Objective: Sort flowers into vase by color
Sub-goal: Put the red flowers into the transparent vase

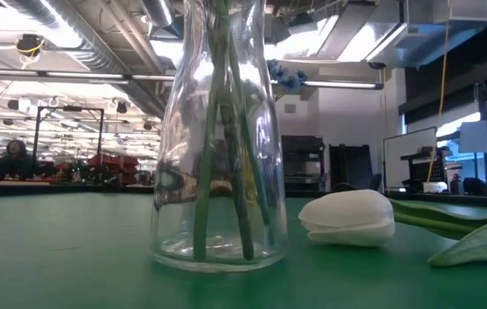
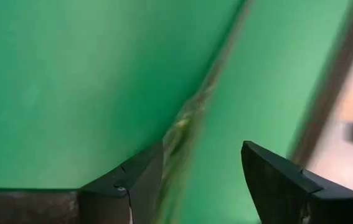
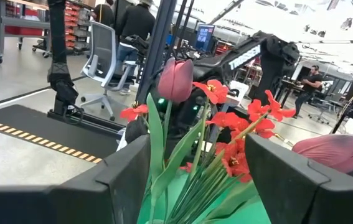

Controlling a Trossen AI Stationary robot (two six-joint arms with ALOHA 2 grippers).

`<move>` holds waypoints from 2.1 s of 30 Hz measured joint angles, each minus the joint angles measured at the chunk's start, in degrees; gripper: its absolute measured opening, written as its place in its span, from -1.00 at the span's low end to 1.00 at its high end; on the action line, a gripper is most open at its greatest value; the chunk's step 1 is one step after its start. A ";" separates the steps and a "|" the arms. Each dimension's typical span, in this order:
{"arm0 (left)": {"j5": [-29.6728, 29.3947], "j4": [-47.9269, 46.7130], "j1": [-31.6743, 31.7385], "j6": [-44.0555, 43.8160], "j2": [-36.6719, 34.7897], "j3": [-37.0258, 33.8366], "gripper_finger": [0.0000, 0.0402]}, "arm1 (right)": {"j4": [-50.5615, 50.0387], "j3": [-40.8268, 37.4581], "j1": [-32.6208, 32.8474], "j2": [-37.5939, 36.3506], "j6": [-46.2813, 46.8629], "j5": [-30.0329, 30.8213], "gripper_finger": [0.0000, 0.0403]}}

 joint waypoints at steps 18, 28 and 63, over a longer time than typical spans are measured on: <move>1.96 -11.31 -0.61 1.47 6.47 1.42 0.10 | -2.47 0.00 0.00 -0.74 -0.49 3.30 0.29; -4.43 -26.42 5.96 7.86 6.71 1.49 -0.64 | -6.18 0.00 2.65 -5.72 -4.94 15.47 0.29; -11.34 -0.07 37.62 45.50 -24.66 -6.30 -0.96 | -54.20 0.02 -20.49 -16.40 21.00 -1.19 0.29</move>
